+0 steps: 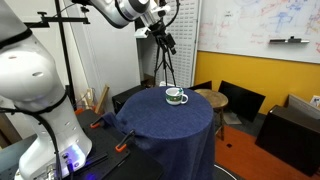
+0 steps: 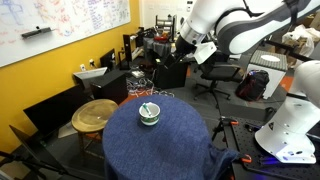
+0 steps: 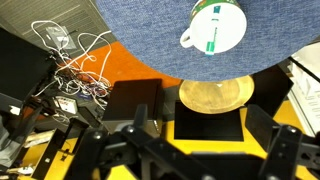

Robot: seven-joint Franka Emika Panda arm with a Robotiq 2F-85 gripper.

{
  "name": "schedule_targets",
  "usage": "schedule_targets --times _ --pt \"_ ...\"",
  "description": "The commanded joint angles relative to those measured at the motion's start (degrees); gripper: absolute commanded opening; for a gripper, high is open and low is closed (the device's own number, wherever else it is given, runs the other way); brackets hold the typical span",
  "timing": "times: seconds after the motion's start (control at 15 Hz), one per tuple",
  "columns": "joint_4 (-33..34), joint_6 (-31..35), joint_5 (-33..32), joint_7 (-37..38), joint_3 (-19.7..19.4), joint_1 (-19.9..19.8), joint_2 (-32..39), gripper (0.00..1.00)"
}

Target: Pick the marker from the cup and put it on the table

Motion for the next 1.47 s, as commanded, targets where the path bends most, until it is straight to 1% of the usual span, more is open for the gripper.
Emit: schedule_targets --times 0.0,0.4,0.47,0.6,0.67,0.73,0.93,1.2,1.4 --pt "2.7 2.2 -4.4 5.3 0.3 -1.0 5.4 1.00" --pt "5.3 6.7 -7.6 6.3 -3.0 0.5 12.6 1.00" --pt "5.8 7.6 -8.3 6.7 -1.6 -1.4 13.9 1.00" --pt "7.1 8.5 -9.7 6.8 -1.9 -1.5 16.6 1.00" --pt "7.5 7.7 -8.3 5.2 -1.9 -1.1 17.6 1.00" --pt "5.1 7.1 -7.6 4.6 -2.0 -1.0 14.6 1.00" --pt "6.4 7.1 -7.6 4.6 -2.0 -1.0 17.1 1.00" --pt "6.8 7.1 -7.6 4.6 -2.0 -1.0 17.3 1.00" --pt "8.9 7.1 -8.8 5.7 -2.1 -1.0 20.8 1.00"
